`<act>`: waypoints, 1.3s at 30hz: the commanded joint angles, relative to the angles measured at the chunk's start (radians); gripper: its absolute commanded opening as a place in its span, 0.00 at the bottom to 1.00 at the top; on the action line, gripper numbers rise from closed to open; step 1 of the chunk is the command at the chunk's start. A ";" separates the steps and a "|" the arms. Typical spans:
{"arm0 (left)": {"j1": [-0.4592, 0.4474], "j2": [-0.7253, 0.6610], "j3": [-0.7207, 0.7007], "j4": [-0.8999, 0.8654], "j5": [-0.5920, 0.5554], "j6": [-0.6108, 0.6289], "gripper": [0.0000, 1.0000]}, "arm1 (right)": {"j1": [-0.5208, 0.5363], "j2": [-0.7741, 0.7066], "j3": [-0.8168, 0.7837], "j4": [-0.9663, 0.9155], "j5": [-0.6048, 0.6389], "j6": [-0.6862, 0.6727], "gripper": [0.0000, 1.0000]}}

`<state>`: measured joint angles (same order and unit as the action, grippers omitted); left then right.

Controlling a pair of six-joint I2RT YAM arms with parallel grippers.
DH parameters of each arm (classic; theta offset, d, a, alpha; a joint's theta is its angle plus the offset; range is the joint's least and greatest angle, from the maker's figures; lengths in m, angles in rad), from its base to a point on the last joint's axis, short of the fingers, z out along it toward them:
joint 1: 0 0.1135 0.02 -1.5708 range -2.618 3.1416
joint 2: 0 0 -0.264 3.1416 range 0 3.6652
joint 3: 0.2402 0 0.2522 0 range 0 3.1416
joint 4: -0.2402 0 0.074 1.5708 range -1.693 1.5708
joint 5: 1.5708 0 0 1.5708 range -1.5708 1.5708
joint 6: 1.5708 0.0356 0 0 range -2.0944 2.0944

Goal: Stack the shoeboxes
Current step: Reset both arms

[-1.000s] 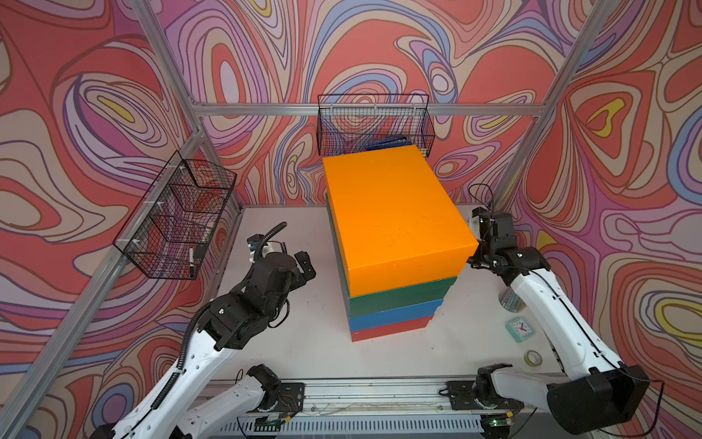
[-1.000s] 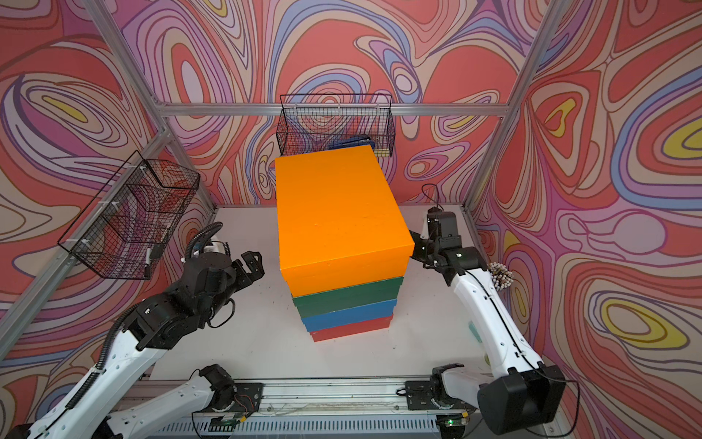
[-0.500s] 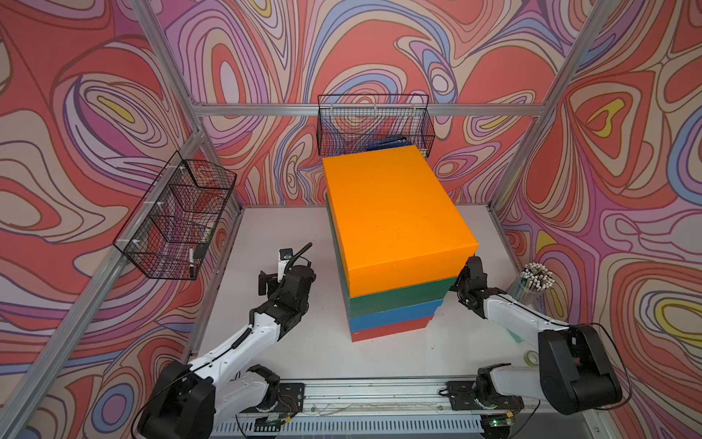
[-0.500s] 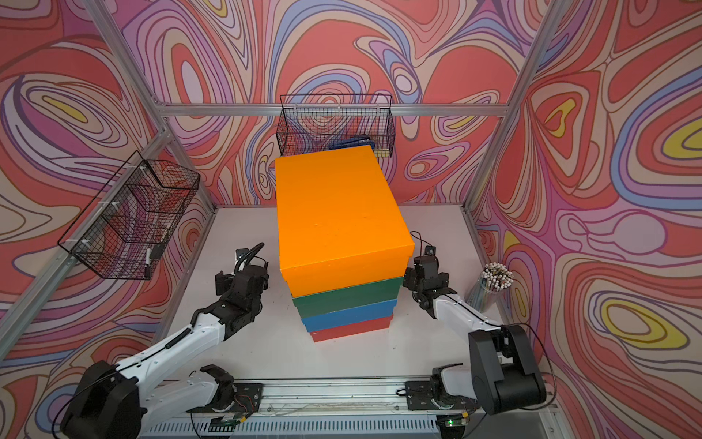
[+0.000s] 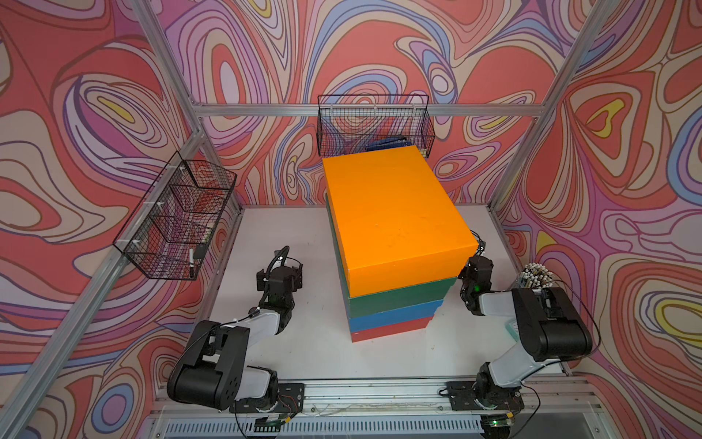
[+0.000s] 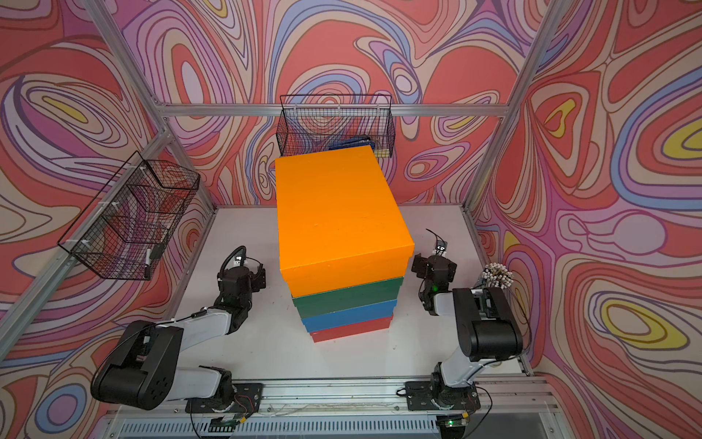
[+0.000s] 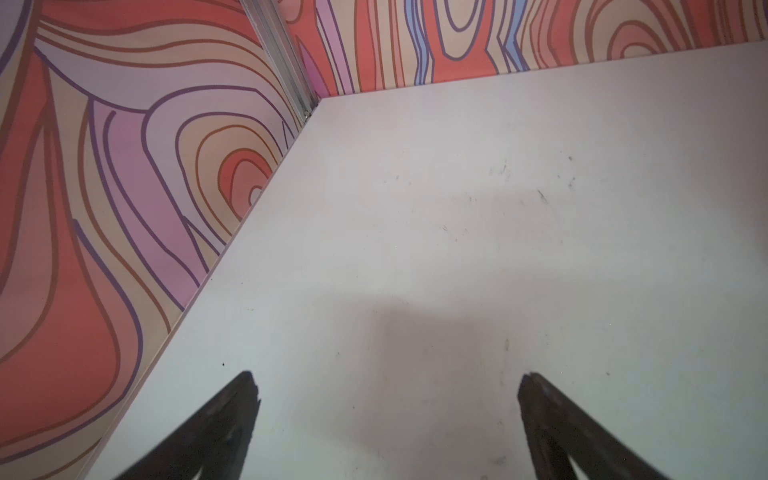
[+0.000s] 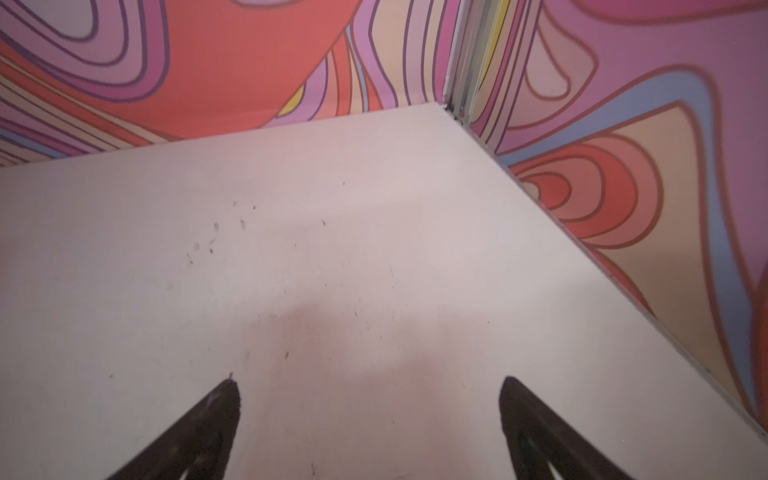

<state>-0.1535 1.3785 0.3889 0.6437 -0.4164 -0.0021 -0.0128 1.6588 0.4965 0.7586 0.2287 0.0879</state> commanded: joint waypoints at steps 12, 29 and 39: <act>0.071 0.183 -0.041 0.341 0.148 0.004 1.00 | 0.040 0.057 -0.022 0.191 -0.043 -0.046 0.99; 0.058 0.095 -0.110 0.384 0.208 0.035 1.00 | 0.046 -0.046 -0.085 0.230 -0.086 -0.082 0.98; 0.070 0.146 -0.192 0.578 0.194 0.005 1.00 | 0.048 -0.030 -0.089 0.217 -0.155 -0.103 0.98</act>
<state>-0.1051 1.5070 0.2470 1.0485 -0.2344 0.0177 0.0296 1.6386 0.4633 0.9123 0.1085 0.0013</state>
